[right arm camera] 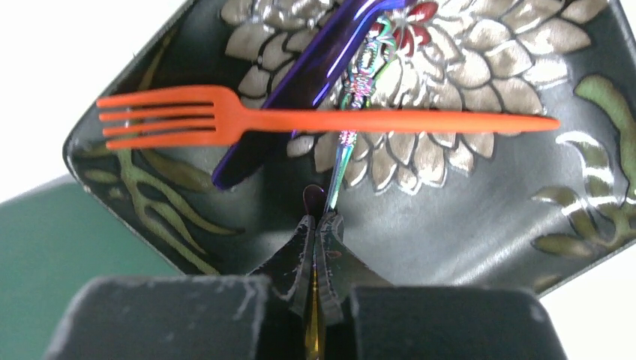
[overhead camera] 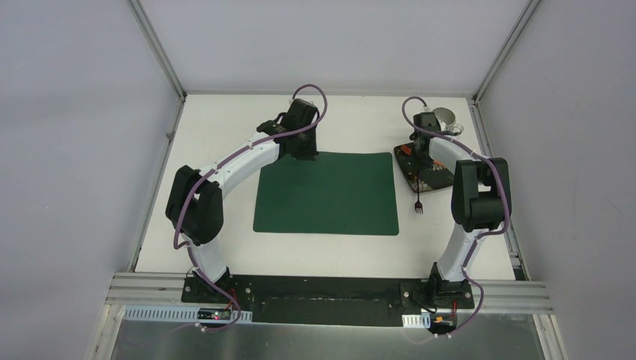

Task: Set the dinner table for one person
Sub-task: Pick up the spoon from the center of the board, then place the spoon on the napkin, then pick up the fork at the center of the board.

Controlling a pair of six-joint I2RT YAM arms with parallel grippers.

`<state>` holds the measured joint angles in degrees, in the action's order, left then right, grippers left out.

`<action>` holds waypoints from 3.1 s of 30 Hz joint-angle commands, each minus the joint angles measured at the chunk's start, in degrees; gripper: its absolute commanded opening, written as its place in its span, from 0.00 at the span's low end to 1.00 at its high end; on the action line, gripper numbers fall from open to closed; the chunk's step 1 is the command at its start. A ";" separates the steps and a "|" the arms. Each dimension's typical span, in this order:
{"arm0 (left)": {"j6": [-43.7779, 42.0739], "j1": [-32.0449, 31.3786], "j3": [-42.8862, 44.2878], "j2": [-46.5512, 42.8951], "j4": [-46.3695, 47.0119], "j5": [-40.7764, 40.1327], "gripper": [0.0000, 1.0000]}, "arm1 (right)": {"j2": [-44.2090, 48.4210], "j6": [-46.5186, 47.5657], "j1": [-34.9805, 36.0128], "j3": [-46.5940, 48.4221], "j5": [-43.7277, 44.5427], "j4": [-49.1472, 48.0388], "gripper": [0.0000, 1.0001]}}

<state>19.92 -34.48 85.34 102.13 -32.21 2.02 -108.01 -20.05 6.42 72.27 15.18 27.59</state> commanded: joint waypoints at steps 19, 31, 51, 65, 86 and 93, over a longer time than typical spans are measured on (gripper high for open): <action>0.54 -1.29 -0.57 -2.39 -0.64 0.25 0.00 | 9.81 -0.71 5.63 -0.12 3.05 8.96 0.00; 0.62 -1.47 -0.89 -2.71 -0.63 0.14 0.00 | 10.78 -0.39 5.75 0.37 3.37 8.88 0.00; 1.30 -2.08 -1.77 -3.18 -0.42 -0.10 0.00 | 16.07 -4.86 21.08 -7.66 4.84 8.84 0.00; 1.62 -2.70 -2.90 -4.00 0.16 -0.32 0.00 | 15.67 -8.00 26.82 -14.00 6.04 6.69 0.00; 0.94 -2.70 -3.11 -4.20 0.07 -0.26 0.00 | 9.46 -0.68 14.24 -0.34 8.46 7.50 0.29; -0.53 -2.65 -3.86 -5.27 -0.72 -1.77 0.00 | -1.61 9.48 10.19 12.05 14.27 9.30 0.29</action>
<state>20.29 -36.77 82.02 100.44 -33.17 1.74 -105.01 -18.13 16.82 77.14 25.10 37.28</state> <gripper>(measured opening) 0.008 0.292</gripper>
